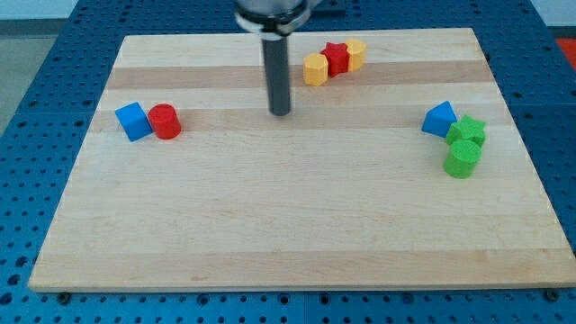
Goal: Move the yellow heart into the red star
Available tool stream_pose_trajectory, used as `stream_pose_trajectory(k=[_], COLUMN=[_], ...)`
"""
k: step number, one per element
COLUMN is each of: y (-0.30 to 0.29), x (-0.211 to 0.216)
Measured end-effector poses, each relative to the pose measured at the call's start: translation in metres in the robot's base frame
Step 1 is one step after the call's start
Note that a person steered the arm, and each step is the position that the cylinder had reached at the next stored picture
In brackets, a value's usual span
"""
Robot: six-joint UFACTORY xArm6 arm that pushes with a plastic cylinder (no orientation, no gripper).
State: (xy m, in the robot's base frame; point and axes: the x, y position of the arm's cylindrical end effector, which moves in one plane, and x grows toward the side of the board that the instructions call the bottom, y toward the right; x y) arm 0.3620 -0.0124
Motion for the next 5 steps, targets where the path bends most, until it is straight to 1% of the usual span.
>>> stream_pose_trajectory(k=[1, 4, 5], y=[0.041, 0.134, 0.146], x=[-0.017, -0.070, -0.099])
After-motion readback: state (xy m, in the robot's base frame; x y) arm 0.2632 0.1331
